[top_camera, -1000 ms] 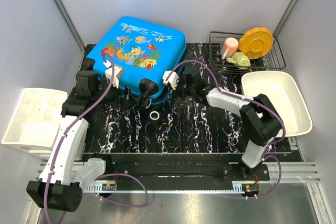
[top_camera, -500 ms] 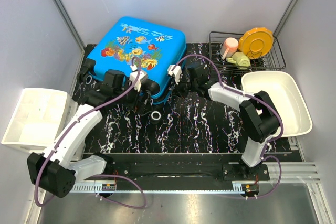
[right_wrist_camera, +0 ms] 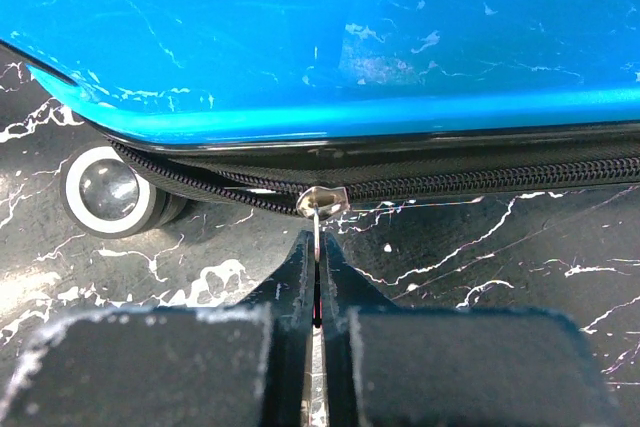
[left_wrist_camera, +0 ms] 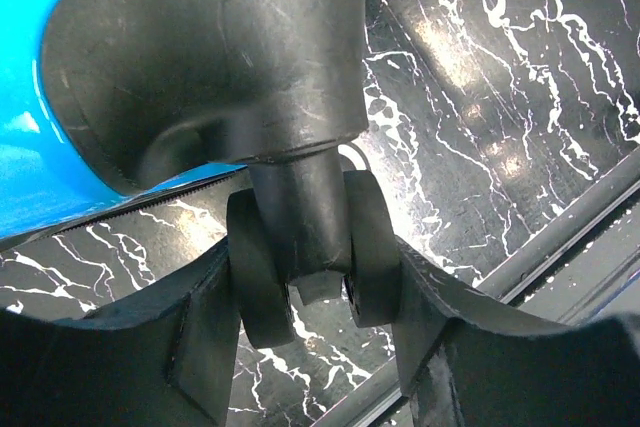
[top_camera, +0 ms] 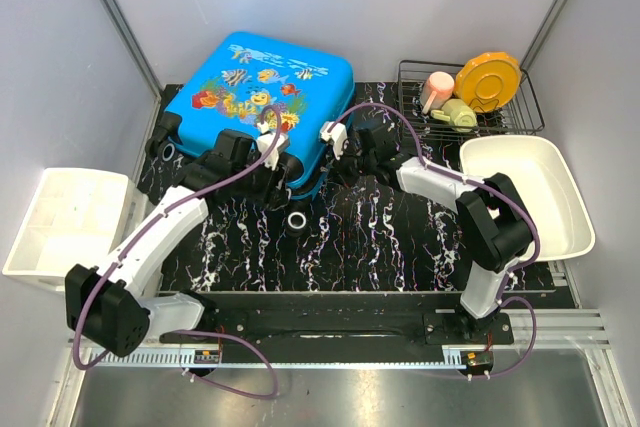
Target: Open, take out, and arrange the luggage
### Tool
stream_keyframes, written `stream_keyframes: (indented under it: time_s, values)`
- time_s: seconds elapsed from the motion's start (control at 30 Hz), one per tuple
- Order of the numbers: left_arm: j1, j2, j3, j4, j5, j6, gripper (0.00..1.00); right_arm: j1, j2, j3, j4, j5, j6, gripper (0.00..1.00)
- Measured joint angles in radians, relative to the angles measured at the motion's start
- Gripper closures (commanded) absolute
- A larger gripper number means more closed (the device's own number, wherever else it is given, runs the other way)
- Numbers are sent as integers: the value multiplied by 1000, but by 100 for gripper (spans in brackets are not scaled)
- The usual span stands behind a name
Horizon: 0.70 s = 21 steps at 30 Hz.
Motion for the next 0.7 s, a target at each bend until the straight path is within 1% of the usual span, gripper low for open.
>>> stream_keyframes:
  time_s: [0.07,0.2,0.33,0.47,0.6,0.7]
  values:
    - [18,0,0,-8,16,24,100,0,0,0,0,2,2,100]
    - [91,-11,-5,-43,104,96,100,10,0,0,2,4,5,100]
    - [166,-48,-12,-118,160,219,100,29,-11,-5,5,22,1,100]
    - [218,-86,-16,-200,174,357,100,18,-13,-3,5,32,-5,100]
    - [245,-121,-28,-256,166,481,100,-58,-4,26,-26,30,-37,100]
    - [274,-146,-36,-288,161,559,100,-159,32,78,-51,25,-80,100]
